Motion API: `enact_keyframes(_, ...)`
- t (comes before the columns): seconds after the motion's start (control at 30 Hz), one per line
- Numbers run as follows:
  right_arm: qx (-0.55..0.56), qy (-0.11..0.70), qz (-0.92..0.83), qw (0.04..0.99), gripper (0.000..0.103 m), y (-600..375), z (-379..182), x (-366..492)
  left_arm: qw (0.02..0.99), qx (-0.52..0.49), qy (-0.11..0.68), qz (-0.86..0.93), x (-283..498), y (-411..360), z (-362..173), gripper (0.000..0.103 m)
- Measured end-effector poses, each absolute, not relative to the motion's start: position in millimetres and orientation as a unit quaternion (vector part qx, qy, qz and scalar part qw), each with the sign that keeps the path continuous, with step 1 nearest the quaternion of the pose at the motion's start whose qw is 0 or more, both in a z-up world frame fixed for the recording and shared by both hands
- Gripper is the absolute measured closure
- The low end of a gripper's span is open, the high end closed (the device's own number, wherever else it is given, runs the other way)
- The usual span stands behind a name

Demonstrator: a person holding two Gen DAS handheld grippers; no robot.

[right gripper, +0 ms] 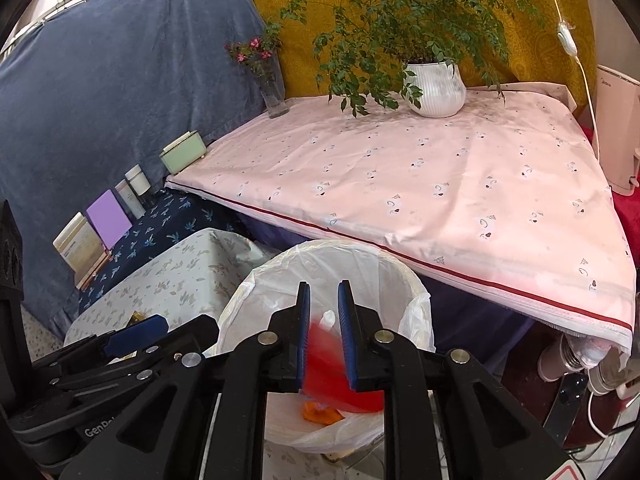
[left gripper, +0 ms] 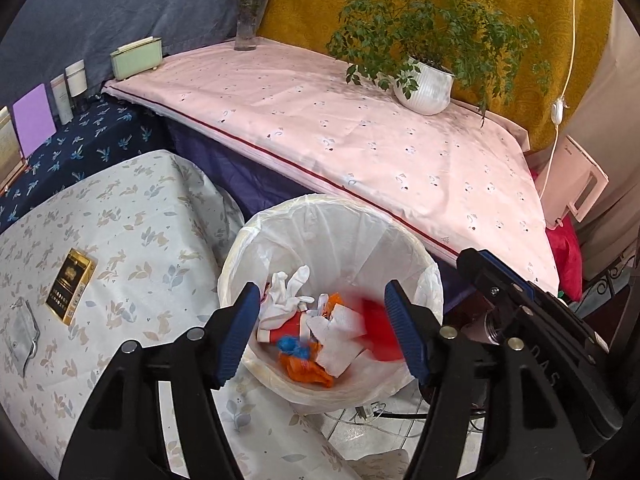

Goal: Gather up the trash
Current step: 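Carry blue glove and red box over the trash bin and open both tools, then move both tools back toward the grey pouch and cigarette pack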

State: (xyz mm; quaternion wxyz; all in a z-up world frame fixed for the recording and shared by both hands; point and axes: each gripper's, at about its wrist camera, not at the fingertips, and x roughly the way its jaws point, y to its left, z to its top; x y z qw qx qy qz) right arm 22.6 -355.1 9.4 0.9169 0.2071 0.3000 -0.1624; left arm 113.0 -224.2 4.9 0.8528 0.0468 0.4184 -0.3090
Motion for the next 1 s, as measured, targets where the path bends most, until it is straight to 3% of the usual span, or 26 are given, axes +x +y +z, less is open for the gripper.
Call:
enact_keyframes(0.67, 0.191, 0.305, -0.147, 0.922, 0.075, -334, 14, 37, 0.862, 0.025, 0.422, -0.28, 125, -188, 3, 0.041)
enact_keyframes(1.0, 0.177, 0.309, -0.13, 0.925, 0.07, -308, 16, 50, 0.87, 0.0, 0.425, -0.25, 138, -149, 0, 0.035)
